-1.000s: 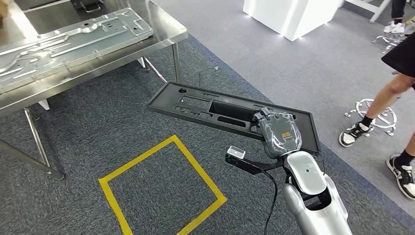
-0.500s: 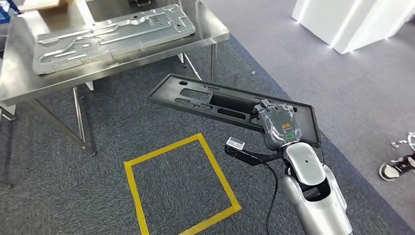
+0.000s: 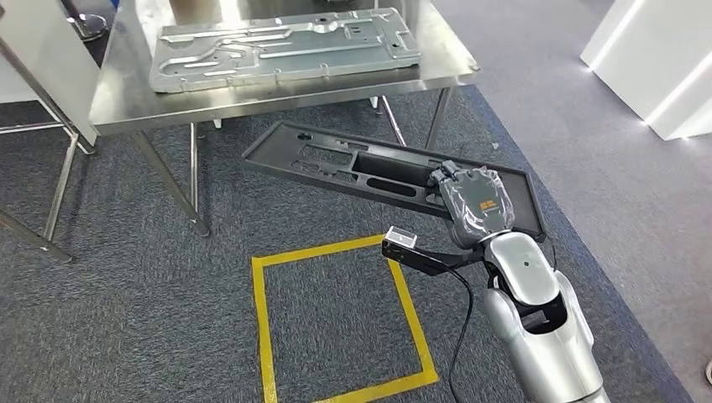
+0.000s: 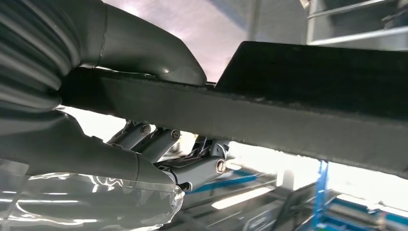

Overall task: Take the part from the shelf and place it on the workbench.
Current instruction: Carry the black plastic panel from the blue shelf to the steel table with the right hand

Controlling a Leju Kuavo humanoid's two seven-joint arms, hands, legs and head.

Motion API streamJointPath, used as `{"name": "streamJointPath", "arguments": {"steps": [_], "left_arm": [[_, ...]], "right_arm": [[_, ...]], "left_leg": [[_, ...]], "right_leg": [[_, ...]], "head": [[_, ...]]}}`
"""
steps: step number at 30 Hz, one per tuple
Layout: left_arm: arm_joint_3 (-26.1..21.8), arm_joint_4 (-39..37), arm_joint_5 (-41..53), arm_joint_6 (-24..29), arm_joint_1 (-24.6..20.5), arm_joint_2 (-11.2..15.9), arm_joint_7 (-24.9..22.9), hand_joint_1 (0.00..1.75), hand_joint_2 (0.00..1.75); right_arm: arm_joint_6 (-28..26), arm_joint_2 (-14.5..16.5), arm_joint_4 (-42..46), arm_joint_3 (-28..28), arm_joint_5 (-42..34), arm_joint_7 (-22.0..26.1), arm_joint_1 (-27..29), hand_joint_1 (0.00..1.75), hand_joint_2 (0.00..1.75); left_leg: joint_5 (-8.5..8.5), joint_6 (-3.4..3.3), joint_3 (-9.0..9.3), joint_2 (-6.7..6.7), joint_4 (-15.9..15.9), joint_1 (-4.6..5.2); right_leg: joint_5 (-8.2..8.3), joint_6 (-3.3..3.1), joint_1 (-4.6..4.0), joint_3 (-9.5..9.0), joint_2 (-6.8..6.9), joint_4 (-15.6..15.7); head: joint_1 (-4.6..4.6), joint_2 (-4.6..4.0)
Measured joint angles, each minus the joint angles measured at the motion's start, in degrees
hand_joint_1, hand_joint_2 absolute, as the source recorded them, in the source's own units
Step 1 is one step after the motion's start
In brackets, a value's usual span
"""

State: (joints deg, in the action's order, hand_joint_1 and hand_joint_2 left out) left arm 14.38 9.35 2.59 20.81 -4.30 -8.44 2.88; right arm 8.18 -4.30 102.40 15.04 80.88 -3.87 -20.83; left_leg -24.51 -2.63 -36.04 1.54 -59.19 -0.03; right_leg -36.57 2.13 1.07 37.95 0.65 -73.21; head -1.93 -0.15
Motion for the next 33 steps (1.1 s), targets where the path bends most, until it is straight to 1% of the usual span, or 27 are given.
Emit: {"name": "streamJointPath", "arguments": {"steps": [1,2,3,4,5,6,7,8,9,10,11,12,13,14,15,16,17,18,19,20,21,22,24,26,28,30,33], "left_arm": [[0.0,0.0,0.0,0.0,0.1,0.0,-0.1,0.0,1.75],[0.0,0.0,0.0,-0.1,0.2,0.0,-0.2,0.0,1.75],[0.0,0.0,-0.1,-0.1,0.2,-0.1,-0.3,0.0,1.75],[0.0,0.0,-0.1,-0.1,0.3,-0.2,-0.3,0.0,1.75],[0.0,0.0,-0.1,-0.1,0.3,-0.3,-0.3,0.0,1.75],[0.0,0.0,-0.1,-0.2,0.2,-0.4,-0.3,0.0,1.75],[0.0,0.0,-0.1,-0.2,0.2,-0.4,-0.3,0.0,1.75],[0.0,0.0,-0.1,-0.2,0.2,-0.5,-0.3,0.0,1.75],[0.0,0.0,-0.1,-0.2,0.3,-0.5,-0.3,0.0,1.75],[0.0,0.0,-0.1,-0.2,0.3,-0.4,-0.4,0.0,1.75],[0.0,0.0,-0.1,-0.2,0.3,-0.4,-0.4,0.0,1.75],[0.0,0.0,-0.1,-0.2,0.3,-0.4,-0.4,0.0,1.75],[0.0,0.0,-0.1,-0.2,0.3,-0.4,-0.4,0.0,1.75],[0.0,0.0,-0.1,-0.2,0.3,-0.3,-0.4,0.0,1.75],[0.0,0.0,-0.1,-0.3,0.3,-0.2,-0.3,0.0,1.75],[0.0,0.0,-0.1,-0.3,0.2,-0.2,-0.3,0.0,1.75],[-0.1,0.0,-0.1,-0.3,0.2,-0.1,-0.2,0.0,1.75],[-0.1,0.0,0.0,-0.3,0.3,0.0,-0.2,0.0,1.75],[-0.1,0.0,0.0,-0.3,0.3,0.1,-0.1,0.0,1.75],[-0.1,0.0,0.0,-0.3,0.3,0.1,-0.1,0.0,1.75],[-0.1,0.0,0.0,-0.3,0.2,0.1,-0.1,0.0,1.75],[-0.1,0.0,0.1,-0.3,0.2,0.1,-0.1,0.0,1.75],[-0.1,0.0,0.3,-0.5,0.2,0.1,-0.1,0.0,1.75],[-0.1,0.0,0.4,-0.7,0.3,0.0,-0.2,0.0,1.75],[-0.1,0.0,0.4,-1.0,0.4,0.0,-0.2,0.0,1.75],[-0.1,0.0,0.4,-1.2,0.4,0.0,-0.3,0.0,1.75],[-0.1,0.0,0.4,-1.5,0.3,0.0,-0.3,0.0,1.75]], "right_arm": [[0.2,-0.2,0.0,0.0,-0.1,0.0,0.0,1.75,1.75],[0.4,-0.3,0.0,0.0,-0.1,0.1,-0.1,1.75,1.75],[0.5,-0.3,0.0,0.0,-0.2,0.1,-0.2,1.75,1.75],[0.5,-0.4,0.0,0.0,-0.2,0.1,-0.4,1.75,1.75],[0.6,-0.5,0.0,0.0,-0.3,0.1,-0.6,1.75,1.75],[0.7,-0.6,0.0,0.0,-0.3,0.1,-0.8,1.75,1.75],[0.7,-0.7,0.0,0.0,-0.3,0.1,-0.9,1.75,1.75],[0.8,-0.7,0.0,0.0,-0.4,0.2,-1.0,1.75,1.75],[0.8,-0.7,0.0,0.0,-0.4,0.2,-1.1,1.75,1.75],[0.9,-0.7,0.0,0.0,-0.4,0.2,-1.3,1.75,1.75],[1.0,-0.7,0.0,0.0,-0.5,0.2,-1.4,1.75,1.75],[1.0,-0.8,-0.1,0.0,-0.5,0.2,-1.6,1.75,1.75],[1.1,-0.8,-0.1,0.0,-0.5,0.1,-1.7,1.75,1.75],[1.2,-0.8,-0.1,0.0,-0.6,0.1,-1.8,1.75,1.75],[1.3,-0.8,-0.1,0.0,-0.7,0.1,-1.8,1.75,1.75],[1.5,-0.8,-0.2,0.0,-0.7,0.2,-1.8,1.75,1.75],[1.6,-0.8,-0.2,0.0,-0.8,0.2,-1.8,1.75,1.75],[1.7,-0.9,-0.2,0.0,-0.8,0.3,-1.8,1.75,1.75],[1.7,-0.9,-0.2,0.0,-0.9,0.3,-1.9,1.75,1.75],[1.8,-0.9,-0.2,0.0,-0.9,0.3,-1.9,1.75,1.75],[1.8,-1.0,-0.2,0.0,-1.0,0.2,-2.0,1.75,1.75],[1.8,-1.1,-0.2,0.0,-1.0,0.2,-2.1,1.75,1.75],[1.8,-1.2,-0.2,0.1,-1.1,0.3,-2.3,1.75,1.75],[1.9,-1.4,-0.2,0.1,-1.1,0.3,-2.6,1.75,1.75],[2.1,-1.6,-0.2,0.1,-1.2,0.3,-3.0,1.75,1.75],[2.2,-1.7,-0.2,0.1,-1.2,0.3,-3.4,1.75,1.75],[2.3,-1.9,-0.2,0.1,-1.2,0.3,-3.9,1.75,1.75]], "left_leg": [[-0.03,-0.05,0.11,0.96,0.0,0.15],[-0.04,-0.07,0.28,1.93,0.0,0.29],[-0.07,-0.07,0.47,2.81,0.0,0.4],[-0.09,-0.05,0.56,3.59,0.0,0.4],[-0.08,0.06,0.49,4.32,-0.1,0.39],[-0.02,0.28,0.26,4.98,-0.1,0.22],[0.06,0.57,-0.03,5.65,-0.1,-0.04],[0.2,0.98,-0.24,6.4,0.0,-0.22],[0.25,1.36,-0.35,7.03,0.1,-0.33],[0.05,1.69,-0.41,6.63,-0.1,-0.18],[-0.69,2.03,-0.85,5.32,-1.2,0.0],[-1.99,2.33,-1.85,3.45,-3.5,0.11],[-3.65,2.65,-3.38,1.36,-6.8,0.05],[-5.25,2.99,-5.22,0.11,-10.5,-0.18],[-6.19,3.31,-6.71,-0.44,-13.4,-0.41],[-6.17,3.6,-7.36,-0.71,-14.6,-0.62],[-5.1,3.86,-6.81,-0.98,-13.5,-0.79],[-3.31,4.04,-5.2,-1.5,-10.4,-0.91],[-1.74,4.15,-3.13,-2.63,-6.4,-0.91],[-0.58,4.02,-1.33,-3.55,-3.0,-0.79],[-0.04,3.71,-0.23,-4.13,-0.9,-0.66],[-0.11,3.31,0.12,-4.36,0.0,-0.49],[0.0,2.52,0.05,-3.47,-0.1,-0.37],[0.14,2.32,0.17,-3.14,0.1,-0.36],[0.16,2.3,0.27,-3.08,0.2,-0.35],[0.04,2.12,0.28,-3.07,0.2,-0.21],[-0.08,1.89,0.28,-3.14,0.2,-0.06]], "right_leg": [[0.72,-0.24,-0.12,1.09,-0.12,-0.9],[2.59,-0.6,-0.26,1.12,-0.33,0.4],[5.22,-1.08,-0.42,0.14,-0.91,3.7],[7.5,-1.68,-0.5,-1.23,-2.42,7.5],[9.15,-2.15,-0.5,-2.43,-4.04,11.0],[9.97,-2.42,-0.56,-3.2,-5.32,13.2],[10.02,-2.54,-0.62,-3.51,-6.11,14.3],[10.06,-2.48,-0.73,-3.63,-5.78,14.7],[10.12,-2.46,-0.57,-3.9,-5.03,15.1],[10.23,-2.54,-0.39,-4.33,-4.28,15.7],[10.34,-2.69,-0.17,-4.83,-3.4,16.2],[10.4,-2.83,0.03,-5.27,-2.5,16.6],[10.32,-2.96,-0.08,-5.56,-1.66,16.7],[10.21,-3.03,-0.11,-5.7,-0.76,16.7],[10.06,-3.0,-0.13,-5.76,0.11,16.7],[9.89,-2.92,-0.1,-5.81,0.96,16.6],[9.69,-2.76,-0.02,-5.85,1.78,16.4],[9.42,-2.56,0.08,-5.92,2.54,16.2],[9.1,-2.27,0.12,-6.01,3.25,15.9],[8.78,-1.93,0.04,-6.04,3.86,15.6],[8.53,-1.59,-0.09,-6.07,4.29,15.4],[8.37,-1.28,-0.24,-6.1,4.66,15.3],[8.2,-0.79,-0.3,-6.25,5.15,15.4],[8.1,-1.43,-0.28,-6.47,5.33,15.5],[8.14,-2.44,-0.3,-6.63,5.27,15.7],[8.25,-2.53,-0.23,-6.74,5.25,15.8],[8.45,-2.23,-0.12,-6.78,5.19,16.1]], "head": [[-0.01,0.0],[-0.01,0.0],[-0.01,0.0],[-0.01,0.0],[0.0,0.0],[0.01,0.0],[0.03,0.0],[0.04,0.0],[0.04,0.0],[0.04,0.0],[0.03,0.0],[0.03,0.0],[0.03,0.0],[0.03,0.0],[0.02,0.0],[0.02,0.0],[0.02,0.0],[0.02,0.0],[0.02,0.0],[0.02,0.0],[0.02,0.0],[0.03,0.0],[0.02,0.0],[0.03,0.0],[0.04,0.0],[0.04,0.0],[0.05,0.0]]}}
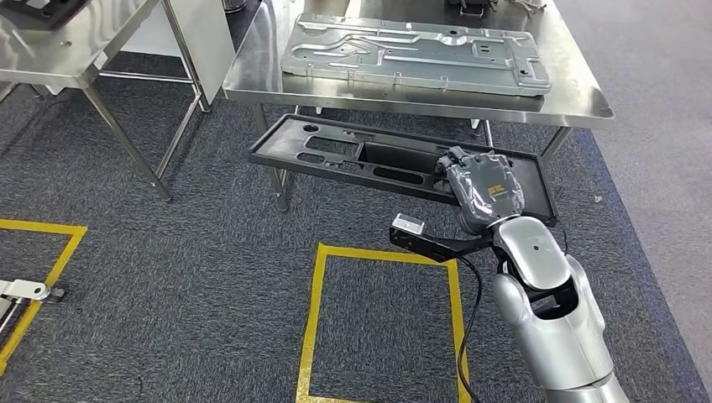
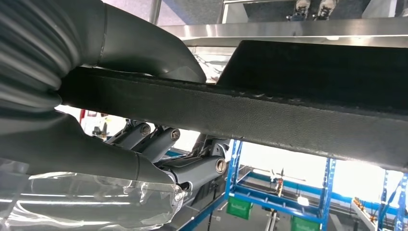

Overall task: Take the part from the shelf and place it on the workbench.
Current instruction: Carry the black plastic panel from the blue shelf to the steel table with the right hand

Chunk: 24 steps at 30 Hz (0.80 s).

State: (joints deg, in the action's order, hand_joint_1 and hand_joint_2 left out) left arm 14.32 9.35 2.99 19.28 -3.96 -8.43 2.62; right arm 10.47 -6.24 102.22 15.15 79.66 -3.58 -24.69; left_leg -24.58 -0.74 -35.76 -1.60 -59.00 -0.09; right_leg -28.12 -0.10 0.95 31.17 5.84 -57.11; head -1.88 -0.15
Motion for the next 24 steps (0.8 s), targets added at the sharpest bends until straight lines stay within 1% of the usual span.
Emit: {"name": "streamJointPath", "arguments": {"steps": [2,5,6,7,11,14,18,20,21,22,23,24], "left_arm": [[0.0,0.0,0.0,-0.2,0.0,0.0,0.0,0.0,1.75],[0.0,0.0,0.0,-0.4,0.0,0.0,0.0,0.0,1.75],[0.0,0.0,0.1,-0.5,0.0,0.0,0.0,0.0,1.75],[0.0,0.0,0.1,-0.5,0.0,0.0,0.0,0.0,1.75],[0.0,0.0,0.1,-0.5,0.0,0.0,0.0,0.0,1.75],[0.0,0.0,0.1,-0.6,0.0,0.0,0.0,0.0,1.75],[0.0,0.0,0.2,-0.7,0.0,0.1,0.0,0.0,1.75],[0.0,0.0,0.3,-0.7,0.0,0.1,0.0,0.0,1.75],[0.0,0.0,0.4,-0.8,0.0,0.1,0.0,0.0,1.75],[0.0,0.0,0.5,-0.8,0.0,0.1,0.0,0.0,1.75],[0.0,0.0,0.6,-0.8,-0.1,0.0,0.0,0.0,1.75],[0.0,0.0,0.6,-0.8,-0.1,0.0,0.0,0.0,1.75]], "right_arm": [[0.1,-0.2,0.0,0.0,0.0,0.0,-0.2,1.75,1.75],[0.2,-0.5,0.0,0.0,0.0,0.0,-0.6,1.75,1.75],[0.2,-0.5,0.0,0.0,0.0,0.0,-0.6,1.75,1.75],[0.3,-0.6,0.0,0.0,0.0,0.0,-0.7,1.75,1.75],[0.5,-0.9,0.0,0.0,-0.1,0.0,-0.8,1.75,1.75],[0.5,-1.1,0.0,0.0,-0.1,0.0,-1.0,1.75,1.75],[0.6,-1.3,0.0,0.0,-0.2,0.0,-1.0,1.75,1.75],[0.7,-1.3,0.0,0.0,-0.3,0.0,-1.0,1.75,1.75],[0.7,-1.3,0.0,0.0,-0.4,0.0,-1.1,1.75,1.75],[0.7,-1.4,0.0,0.0,-0.4,0.1,-1.2,1.75,1.75],[0.7,-1.5,0.0,0.0,-0.5,0.1,-1.2,1.75,1.75],[0.7,-1.6,0.0,0.0,-0.5,0.1,-1.2,1.75,1.75]], "left_leg": [[-0.01,-0.08,-0.01,-0.02,0.0,0.05],[-0.01,-0.14,-0.02,-0.02,-0.1,0.1],[-0.01,-0.14,-0.02,-0.02,-0.1,0.11],[0.0,-0.15,-0.01,-0.03,-0.1,0.11],[0.03,-0.17,0.03,-0.05,-0.1,0.1],[-0.04,-0.22,0.03,-0.08,-0.2,0.29],[-0.19,-0.44,-0.03,-0.08,-0.2,0.52],[-0.21,-0.69,-0.05,0.04,0.0,0.58],[-0.1,-0.91,0.17,0.15,0.3,0.39],[0.05,-1.16,0.47,0.31,0.8,0.19],[0.19,-1.43,0.78,0.46,1.2,-0.02],[0.3,-1.63,1.04,0.59,1.5,-0.18]], "right_leg": [[0.1,0.5,0.06,-0.02,-0.01,0.1],[0.19,1.9,0.22,-0.08,-0.01,0.3],[0.2,2.17,0.25,-0.09,-0.01,0.3],[0.2,2.28,0.25,-0.1,-0.01,0.3],[0.19,2.34,0.21,-0.06,-0.02,0.2],[0.2,2.46,0.25,-0.05,-0.02,0.2],[0.2,2.64,0.35,-0.07,0.0,0.2],[0.21,2.88,0.39,-0.16,0.15,0.4],[0.09,3.07,0.46,-0.25,-0.01,0.3],[-0.38,3.2,0.54,-0.12,-0.81,-0.2],[-1.46,3.26,0.61,0.61,-2.0,-1.9],[-3.0,3.25,0.69,1.98,-3.38,-4.8]], "head": [[0.0,0.0],[0.0,0.0],[0.0,0.0],[-0.01,0.0],[-0.01,0.0],[-0.02,0.0],[-0.02,0.0],[-0.02,0.0],[-0.02,0.0],[-0.01,0.0],[-0.01,0.0],[0.0,0.0]]}}
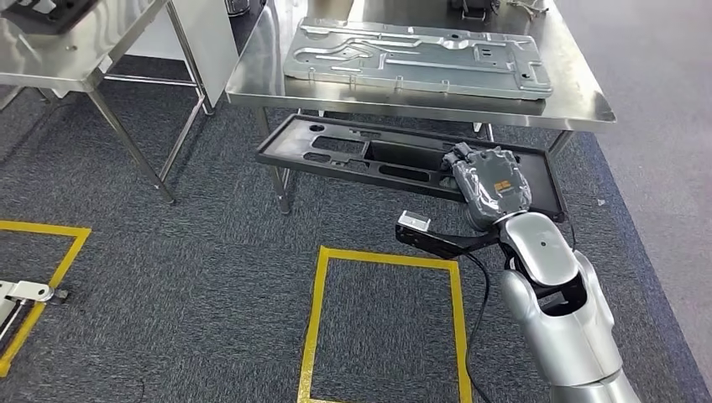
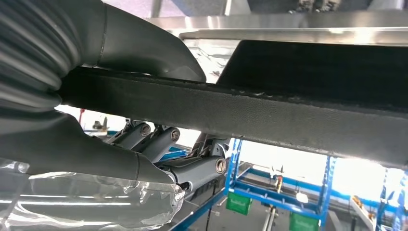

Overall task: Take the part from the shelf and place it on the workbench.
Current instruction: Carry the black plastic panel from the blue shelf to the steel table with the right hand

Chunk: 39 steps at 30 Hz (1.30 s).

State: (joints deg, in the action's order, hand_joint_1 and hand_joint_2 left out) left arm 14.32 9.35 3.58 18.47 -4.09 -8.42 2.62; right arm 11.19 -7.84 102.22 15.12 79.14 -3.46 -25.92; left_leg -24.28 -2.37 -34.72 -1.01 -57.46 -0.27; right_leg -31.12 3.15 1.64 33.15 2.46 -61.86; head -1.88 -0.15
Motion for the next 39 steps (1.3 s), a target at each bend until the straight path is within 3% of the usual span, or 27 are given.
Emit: {"name": "streamJointPath", "arguments": {"steps": [2,3,4,5,7,9,12,14,17,18,19,20,22,24,26,29,31,33,34,35,37,39], "left_arm": [[0.0,0.0,0.0,-0.1,-0.2,-0.1,0.0,0.0,1.75],[0.0,0.0,0.0,-0.1,-0.2,-0.2,0.0,0.0,1.75],[0.0,0.0,0.0,-0.2,-0.2,-0.2,0.0,0.0,1.75],[0.0,0.0,0.0,-0.2,-0.2,-0.3,0.0,0.0,1.75],[0.0,0.0,0.0,-0.3,-0.2,-0.4,0.0,0.0,1.75],[0.0,0.0,0.0,-0.3,-0.3,-0.4,0.0,0.0,1.75],[0.0,0.0,0.0,-0.3,-0.3,-0.4,0.0,0.0,1.75],[0.0,0.0,0.0,-0.3,-0.3,-0.4,0.0,0.0,1.75],[0.0,0.0,0.0,-0.3,-0.4,-0.3,0.0,0.0,1.75],[0.0,0.0,0.0,-0.3,-0.6,-0.2,0.0,0.0,1.75],[0.0,0.0,0.0,-0.3,-0.7,-0.2,0.1,0.0,1.75],[0.0,0.0,0.0,-0.3,-0.7,-0.2,0.0,0.0,1.75],[0.0,0.0,0.0,-0.3,-0.6,-0.2,0.0,0.0,1.75],[0.0,0.0,0.0,-0.4,-0.4,-0.2,0.0,0.0,1.75],[0.0,0.0,0.0,-0.5,-0.2,-0.2,0.1,0.0,1.75],[0.0,0.0,0.0,-0.6,-0.2,-0.3,0.1,0.0,1.75],[0.0,0.1,0.1,-0.6,-0.2,-0.4,0.1,0.0,1.75],[0.0,0.1,0.1,-0.6,-0.2,-0.4,0.1,0.0,1.75],[0.0,0.1,0.1,-0.6,-0.1,-0.4,0.1,0.0,1.75],[0.0,0.1,0.0,-0.6,-0.1,-0.4,0.1,0.0,1.75],[0.0,0.1,0.0,-0.6,-0.1,-0.5,0.1,0.0,1.75],[0.0,0.1,0.0,-0.7,-0.1,-0.5,0.1,0.0,1.75]], "right_arm": [[0.0,-0.3,0.0,0.0,-0.1,0.1,0.2,1.75,1.75],[0.0,-0.5,0.0,0.0,-0.1,0.1,0.3,1.75,1.75],[0.1,-0.6,0.0,0.0,-0.1,0.1,0.5,1.75,1.75],[0.1,-0.7,0.0,0.0,-0.1,0.1,0.6,1.75,1.75],[0.1,-0.9,0.0,0.0,-0.1,0.1,0.6,1.75,1.75],[0.1,-1.0,0.0,-0.1,-0.2,0.1,0.5,1.75,1.75],[0.1,-1.0,0.0,-0.1,-0.2,0.1,0.6,1.75,1.75],[0.1,-1.0,0.0,-0.1,-0.2,0.1,0.5,1.75,1.75],[0.1,-1.0,0.0,-0.1,-0.2,0.1,0.5,1.75,1.75],[0.1,-1.0,0.0,-0.1,-0.2,0.1,0.6,1.75,1.75],[0.1,-1.0,0.0,-0.1,-0.2,0.1,0.6,1.75,1.75],[0.1,-1.0,0.0,-0.1,-0.2,0.2,0.6,1.75,1.75],[0.1,-1.0,0.0,-0.1,-0.2,0.1,0.6,1.75,1.75],[0.2,-1.1,0.0,-0.1,-0.3,0.0,0.4,1.75,1.75],[0.4,-1.3,0.0,-0.2,-0.4,0.0,0.3,1.75,1.75],[0.6,-1.7,0.1,-0.4,-0.6,0.0,0.4,1.75,1.75],[0.6,-2.0,0.1,-0.7,-0.8,0.0,0.3,1.75,1.75],[0.7,-2.4,0.1,-1.0,-0.9,0.0,0.5,1.75,1.75],[0.8,-2.6,0.1,-1.1,-1.0,0.0,0.6,1.75,1.75],[0.8,-2.7,0.0,-1.2,-1.0,0.0,0.8,1.75,1.75],[0.9,-2.9,0.0,-1.4,-1.0,0.0,0.8,1.75,1.75],[0.9,-3.1,0.0,-1.6,-1.1,0.0,0.7,1.75,1.75]], "left_leg": [[-0.04,-0.2,0.1,0.35,0.1,0.09],[-0.11,-0.21,0.13,0.62,0.0,0.13],[-0.2,-0.14,0.18,0.95,-0.1,0.14],[-0.35,0.0,0.29,1.28,-0.2,0.12],[-0.84,0.53,0.51,1.84,-0.7,0.1],[-1.27,1.2,0.47,2.19,-1.1,0.22],[-1.56,2.22,0.45,2.28,-1.1,0.2],[-2.83,2.86,-0.19,2.04,-3.0,0.11],[-7.32,3.43,-5.1,1.74,-13.4,0.02],[-8.1,3.52,-6.77,1.69,-16.5,0.02],[-7.8,3.53,-7.58,1.65,-17.7,0.02],[-6.36,3.46,-7.27,1.6,-16.7,0.02],[-2.1,3.08,-4.2,1.45,-9.7,0.06],[-0.14,2.52,-1.53,1.29,-3.7,0.33],[-0.56,1.99,-1.02,1.32,-2.2,0.59],[-0.72,1.02,-0.03,1.48,-1.0,0.19],[-0.88,0.41,0.77,1.5,-0.3,0.01],[-1.32,0.08,1.17,1.52,-0.3,0.03],[-1.61,0.05,1.46,1.57,-0.4,0.05],[-1.96,0.09,1.85,1.64,-0.4,0.06],[-2.85,0.34,2.85,1.78,-0.6,0.05],[-3.73,0.91,3.45,1.89,-0.9,0.26]], "right_leg": [[-3.24,-0.08,0.01,4.23,-1.73,-7.7],[-3.75,-0.07,0.01,5.91,-1.91,-10.3],[-3.12,-0.1,0.03,6.75,-1.96,-11.1],[-1.33,-0.18,0.07,6.42,-1.96,-9.4],[3.05,-0.48,0.12,3.58,-2.02,-2.2],[4.79,-0.97,-0.11,1.58,-2.17,2.7],[4.49,-1.99,-0.34,1.36,-2.21,3.3],[4.39,-2.89,-0.14,0.87,-2.12,3.6],[3.92,-3.76,-0.29,0.14,-1.97,3.7],[3.71,-3.88,-0.4,-0.08,-1.93,3.7],[3.48,-3.92,-0.48,-0.34,-1.91,3.6],[3.21,-3.9,-0.52,-0.67,-1.93,3.6],[2.53,-3.67,-0.55,-1.42,-2.02,3.5],[2.05,-3.18,-0.71,-1.61,-2.12,3.4],[1.97,-2.64,-0.87,-1.38,-2.1,3.5],[1.06,-1.77,-0.92,-1.33,-1.94,2.6],[-1.36,-1.37,-0.83,1.43,-2.03,-3.0],[-3.45,-1.11,-0.77,6.25,-2.11,-10.4],[-3.13,-1.02,-0.74,7.93,-2.12,-12.2],[-1.57,-1.0,-0.72,8.49,-2.11,-11.8],[3.71,-1.17,-0.71,6.54,-2.11,-5.2],[6.47,-1.62,-0.91,3.85,-2.18,1.2]], "head": [[-0.01,0.0],[-0.01,0.0],[-0.01,0.0],[-0.01,0.0],[-0.01,0.0],[-0.01,0.0],[-0.02,0.0],[-0.02,0.0],[-0.02,0.0],[-0.02,0.0],[-0.02,0.0],[-0.02,0.0],[-0.02,0.0],[-0.02,0.0],[-0.02,0.0],[-0.01,0.0],[-0.01,0.0],[-0.01,0.0],[-0.01,0.0],[-0.01,0.0],[0.0,0.0],[-0.01,0.0]]}}
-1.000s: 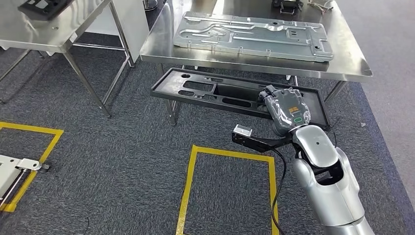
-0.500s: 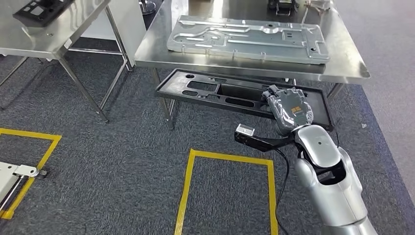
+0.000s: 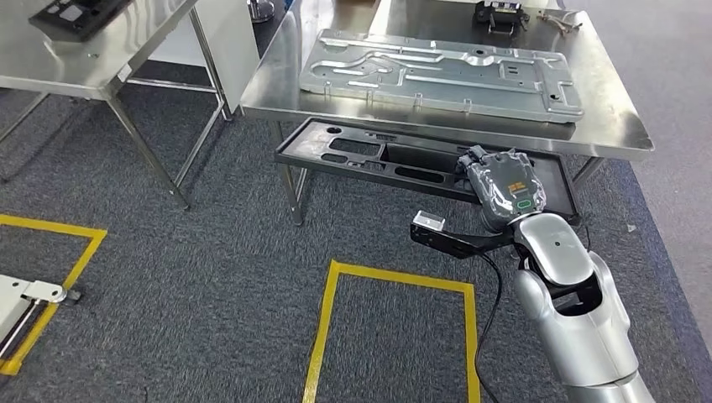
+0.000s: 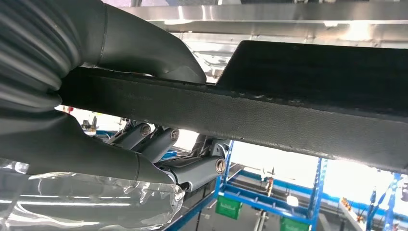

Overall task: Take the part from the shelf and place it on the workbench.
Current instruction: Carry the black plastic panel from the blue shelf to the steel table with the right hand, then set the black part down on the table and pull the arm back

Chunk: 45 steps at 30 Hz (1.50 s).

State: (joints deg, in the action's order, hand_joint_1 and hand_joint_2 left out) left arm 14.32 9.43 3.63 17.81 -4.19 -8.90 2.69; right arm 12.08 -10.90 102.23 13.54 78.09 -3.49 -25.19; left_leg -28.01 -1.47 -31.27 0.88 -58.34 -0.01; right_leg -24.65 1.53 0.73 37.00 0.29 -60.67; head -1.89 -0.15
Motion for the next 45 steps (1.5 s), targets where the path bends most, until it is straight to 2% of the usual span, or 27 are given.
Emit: {"name": "streamJointPath", "arguments": {"steps": [2,4,6,9,10,11,12,14,15,16,19,21,22,24,25,26,27,29,30,32,34,36,38,40,43,44,45], "left_arm": [[0.0,0.0,0.0,0.0,0.0,0.0,0.0,0.0,1.75],[0.0,0.0,0.0,0.0,0.0,0.0,0.1,0.0,1.75],[0.0,0.0,0.0,0.0,0.0,0.1,0.1,0.0,1.75],[0.0,0.0,0.0,0.0,-0.1,0.2,0.2,0.0,1.75],[0.0,0.0,0.0,0.0,-0.2,0.2,0.3,0.0,1.75],[0.0,0.0,0.0,0.0,-0.2,0.3,0.3,0.0,1.75],[0.0,0.0,0.1,0.0,-0.3,0.3,0.3,0.0,1.75],[0.0,0.0,0.2,0.0,-0.2,0.3,0.2,0.0,1.75],[0.0,0.0,0.2,-0.1,-0.1,0.3,0.2,0.0,1.75],[0.0,0.0,0.2,-0.1,0.0,0.3,0.2,0.0,1.75],[0.0,0.0,0.2,-0.1,-0.1,0.2,0.2,0.0,1.75],[0.0,0.0,0.3,-0.1,-0.1,0.2,0.3,0.0,1.75],[0.0,0.0,0.3,-0.2,-0.1,0.1,0.3,0.0,1.75],[0.0,0.0,0.3,-0.2,0.0,0.1,0.3,0.0,1.75],[0.0,0.0,0.3,-0.2,0.0,0.1,0.3,0.0,1.75],[0.0,0.0,0.4,-0.2,0.1,0.1,0.3,0.0,1.75],[0.0,0.0,0.4,-0.2,0.1,0.1,0.3,0.0,1.75],[0.0,0.0,0.5,-0.2,0.1,0.1,0.3,0.0,1.75],[0.0,0.0,0.5,-0.2,0.1,0.1,0.3,0.0,1.75],[0.0,0.0,0.5,-0.2,0.1,0.1,0.3,0.0,1.75],[0.1,0.0,0.5,-0.2,0.2,0.0,0.3,0.0,1.75],[0.1,0.0,0.7,-0.2,0.2,0.0,0.3,0.0,1.75],[0.1,0.0,0.9,-0.2,0.1,-0.1,0.4,0.0,1.75],[0.1,0.0,1.0,-0.2,0.0,-0.2,0.4,0.0,1.75],[0.1,0.0,1.0,-0.2,-0.1,-0.2,0.6,0.0,1.75],[0.1,0.0,1.0,-0.2,-0.2,-0.2,0.6,0.0,1.75],[0.1,0.0,1.0,-0.2,-0.2,-0.2,0.6,0.0,1.75]], "right_arm": [[0.0,-0.2,0.0,-0.2,-0.1,0.0,0.0,1.75,1.75],[0.1,-0.3,0.0,-0.5,-0.1,-0.1,0.0,1.75,1.75],[0.1,-0.5,0.1,-1.0,-0.3,-0.1,0.0,1.75,1.75],[0.1,-0.7,0.1,-1.5,-0.4,-0.1,0.0,1.75,1.75],[0.1,-0.7,0.1,-1.6,-0.4,-0.1,0.1,1.75,1.75],[0.1,-0.8,0.1,-1.7,-0.4,-0.1,0.2,1.75,1.75],[0.1,-0.8,0.1,-1.7,-0.4,-0.1,0.2,1.75,1.75],[0.1,-0.9,0.1,-2.0,-0.5,0.0,0.2,1.75,1.75],[0.1,-0.9,0.1,-2.2,-0.5,-0.1,0.2,1.75,1.75],[0.2,-1.0,0.1,-2.4,-0.6,-0.1,0.1,1.75,1.75],[0.2,-1.3,0.1,-2.8,-0.6,-0.1,0.2,1.75,1.75],[0.2,-1.4,0.1,-2.9,-0.7,0.0,0.1,1.75,1.75],[0.2,-1.5,0.1,-3.0,-0.7,0.0,0.0,1.75,1.75],[0.2,-1.7,0.1,-3.2,-0.7,0.0,0.1,1.75,1.75],[0.2,-1.8,0.1,-3.3,-0.8,0.0,0.2,1.75,1.75],[0.2,-1.9,0.1,-3.4,-0.8,0.0,0.4,1.75,1.75],[0.2,-2.0,0.1,-3.6,-0.9,0.0,0.5,1.75,1.75],[0.2,-2.2,0.1,-3.9,-1.0,0.0,0.6,1.75,1.75],[0.2,-2.3,0.1,-3.9,-1.0,0.0,0.5,1.75,1.75],[0.2,-2.3,0.1,-4.0,-1.0,0.0,0.5,1.75,1.75],[0.2,-2.4,0.1,-4.1,-1.0,0.0,0.5,1.75,1.75],[0.3,-2.8,0.1,-4.7,-1.1,0.0,0.5,1.75,1.75],[0.3,-3.1,0.2,-5.3,-1.2,0.0,0.6,1.75,1.75],[0.3,-3.2,0.3,-5.6,-1.3,0.0,0.5,1.75,1.75],[0.3,-3.3,0.3,-5.7,-1.3,-0.1,0.5,1.75,1.75],[0.3,-3.3,0.3,-5.7,-1.3,0.0,0.5,1.75,1.75],[0.3,-3.3,0.3,-5.7,-1.3,0.0,0.6,1.75,1.75]], "left_leg": [[-0.48,0.62,0.2,0.05,0.0,0.15],[-0.95,1.18,0.49,-0.01,0.1,0.16],[-2.48,1.76,-0.55,-0.1,-2.7,0.14],[-6.36,2.35,-6.85,-0.24,-14.0,-0.06],[-6.49,2.41,-8.64,-0.28,-16.5,-0.08],[-5.36,2.39,-9.37,-0.33,-16.8,-0.08],[-3.08,2.26,-8.99,-0.37,-14.8,-0.08],[2.14,1.73,-6.42,-0.47,-7.4,0.04],[3.5,1.38,-5.15,-0.51,-4.2,0.17],[3.81,1.05,-4.37,-0.53,-2.3,0.3],[2.8,0.08,-3.43,-0.37,-0.6,0.31],[2.62,-0.58,-2.45,-0.25,0.2,0.06],[2.48,-0.83,-1.96,-0.23,0.5,-0.05],[1.94,-1.16,-1.3,-0.23,0.6,-0.02],[1.58,-1.22,-0.91,-0.2,0.6,0.0],[1.17,-1.21,-0.41,-0.14,0.6,0.02],[0.71,-1.15,0.21,-0.06,0.5,0.02],[0.08,-1.03,1.1,0.06,0.5,0.02],[-0.05,-1.01,1.3,0.08,0.5,0.02],[-0.1,-0.99,1.38,0.09,0.5,0.02],[-0.45,-0.86,1.74,0.11,0.6,0.02],[-1.18,-0.05,2.48,0.2,0.6,0.13],[-1.68,0.89,2.51,0.16,-0.6,0.26],[-2.43,1.45,0.07,-0.09,-5.6,0.17],[-6.24,2.16,-6.37,-0.39,-15.5,-0.12],[-6.55,2.23,-7.56,-0.47,-16.4,-0.15],[-5.5,2.2,-7.76,-0.52,-15.3,-0.15]], "right_leg": [[-0.49,-0.61,-0.27,-0.83,-0.14,1.6],[-0.83,-1.22,-0.04,-1.22,-0.22,2.0],[-1.23,-1.92,0.34,-2.08,-0.15,2.4],[-2.22,-2.48,0.37,-3.23,0.0,2.5],[-2.61,-2.47,0.36,-3.68,0.0,2.5],[-3.04,-2.44,0.36,-4.24,-0.05,2.5],[-3.53,-2.36,0.36,-4.95,-0.13,2.5],[-4.62,-2.02,0.29,-6.37,-0.28,2.5],[-5.03,-1.73,0.21,-6.79,-0.37,2.5],[-5.3,-1.44,0.12,-6.96,-0.4,2.6],[-5.33,-0.53,0.07,-6.97,-0.32,2.3],[-6.23,-0.09,0.15,-6.04,-0.28,-0.2],[-7.32,0.07,0.18,-4.53,-0.28,-3.0],[-9.73,0.33,0.18,0.12,-0.28,-10.2],[-10.06,0.43,0.2,2.26,-0.28,-12.6],[-9.29,0.49,0.2,3.59,-0.27,-13.2],[-7.35,0.48,0.2,3.87,-0.27,-11.8],[-3.86,0.39,0.2,3.15,-0.27,-7.9],[-3.01,0.34,0.19,2.81,-0.27,-6.8],[-2.67,0.32,0.19,2.67,-0.27,-6.3],[-0.48,0.11,0.17,1.75,-0.27,-3.3],[1.11,-0.75,-0.12,0.54,-0.3,0.7],[0.66,-1.77,-0.16,-0.57,-0.33,2.4],[0.16,-2.42,0.09,-1.68,-0.31,2.7],[-0.94,-2.78,0.08,-2.89,-0.29,2.7],[-1.36,-2.77,0.07,-3.38,-0.3,2.7],[-1.77,-2.74,0.07,-3.96,-0.32,2.7]], "head": [[-0.01,0.0],[-0.01,0.0],[-0.02,0.0],[-0.02,0.0],[-0.02,0.0],[-0.03,0.0],[-0.02,0.0],[-0.01,0.0],[-0.01,0.0],[-0.01,0.0],[-0.02,0.0],[-0.01,0.0],[0.0,0.0],[0.0,0.0],[-0.01,0.0],[-0.01,0.0],[-0.01,0.0],[0.01,0.0],[0.01,0.0],[0.01,0.0],[0.01,0.0],[0.03,0.0],[0.05,0.0],[0.03,0.0],[0.03,0.0],[0.03,0.0],[0.02,0.0]]}}
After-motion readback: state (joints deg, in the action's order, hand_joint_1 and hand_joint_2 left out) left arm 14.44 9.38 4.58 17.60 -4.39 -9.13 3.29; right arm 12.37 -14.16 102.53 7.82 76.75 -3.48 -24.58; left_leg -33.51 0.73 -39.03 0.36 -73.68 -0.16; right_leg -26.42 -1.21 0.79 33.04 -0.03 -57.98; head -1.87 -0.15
